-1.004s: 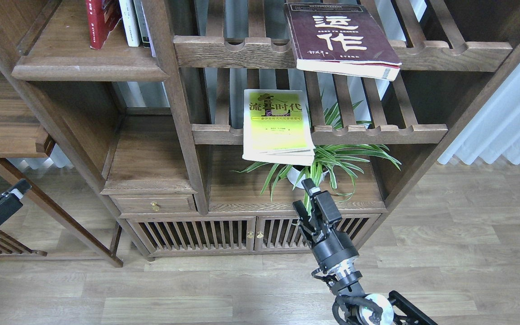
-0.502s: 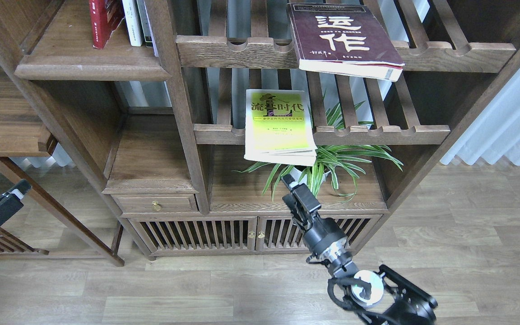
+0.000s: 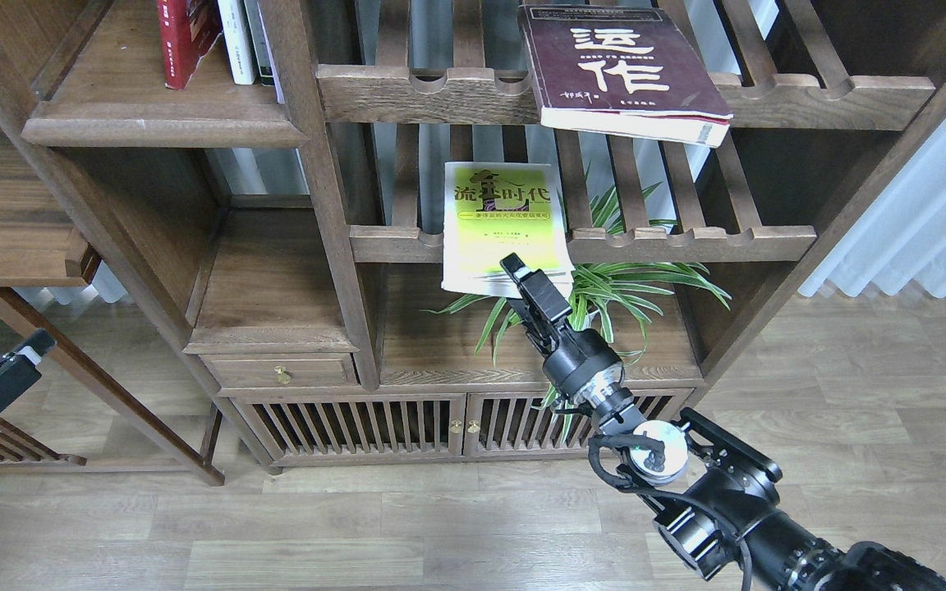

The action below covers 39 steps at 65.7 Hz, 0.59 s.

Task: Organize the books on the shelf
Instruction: 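Reach the right gripper up to the yellow-green book's lower edge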

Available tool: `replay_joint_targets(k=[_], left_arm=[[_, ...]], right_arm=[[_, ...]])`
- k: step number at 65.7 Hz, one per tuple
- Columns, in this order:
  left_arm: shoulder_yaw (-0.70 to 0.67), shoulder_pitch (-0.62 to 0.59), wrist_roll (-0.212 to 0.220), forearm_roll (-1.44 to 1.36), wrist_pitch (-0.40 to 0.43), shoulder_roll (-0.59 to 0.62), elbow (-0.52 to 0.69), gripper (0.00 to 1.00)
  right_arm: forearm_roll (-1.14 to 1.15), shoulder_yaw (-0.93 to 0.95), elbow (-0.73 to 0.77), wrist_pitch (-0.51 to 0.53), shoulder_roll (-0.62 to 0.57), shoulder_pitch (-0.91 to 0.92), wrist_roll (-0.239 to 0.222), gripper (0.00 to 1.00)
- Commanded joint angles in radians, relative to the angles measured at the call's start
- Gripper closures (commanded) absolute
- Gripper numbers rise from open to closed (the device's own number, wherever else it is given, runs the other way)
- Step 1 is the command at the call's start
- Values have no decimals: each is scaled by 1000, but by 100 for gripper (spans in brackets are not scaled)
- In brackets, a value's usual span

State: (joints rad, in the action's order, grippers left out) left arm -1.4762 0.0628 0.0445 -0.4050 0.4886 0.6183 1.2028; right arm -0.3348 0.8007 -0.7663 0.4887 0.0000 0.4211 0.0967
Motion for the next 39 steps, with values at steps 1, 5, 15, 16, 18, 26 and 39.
replay_joint_targets(k=[1, 5, 15, 16, 18, 26, 39], left_arm=[[1, 0, 0, 0, 0, 0, 0, 1], [-1, 0, 0, 0, 0, 1, 1, 1], [-9, 0, 0, 0, 0, 1, 0, 1], [-10, 0, 0, 2, 0, 1, 0, 1], [-12, 0, 0, 2, 0, 1, 0, 1], [-13, 0, 0, 2, 0, 1, 0, 1], [-15, 0, 0, 2, 0, 1, 1, 1]], right_arm=[[-3, -8, 10, 0, 0, 15, 0, 1], [-3, -5, 25, -24, 0, 19, 0, 1], [-3, 0, 33, -76, 0, 28, 0, 1], [-3, 0, 35, -84, 0, 30, 0, 1], [-3, 0, 35, -90, 0, 31, 0, 1], [-3, 2, 36, -136, 0, 39, 0, 2], [-3, 3, 54, -182, 0, 77, 0, 4]])
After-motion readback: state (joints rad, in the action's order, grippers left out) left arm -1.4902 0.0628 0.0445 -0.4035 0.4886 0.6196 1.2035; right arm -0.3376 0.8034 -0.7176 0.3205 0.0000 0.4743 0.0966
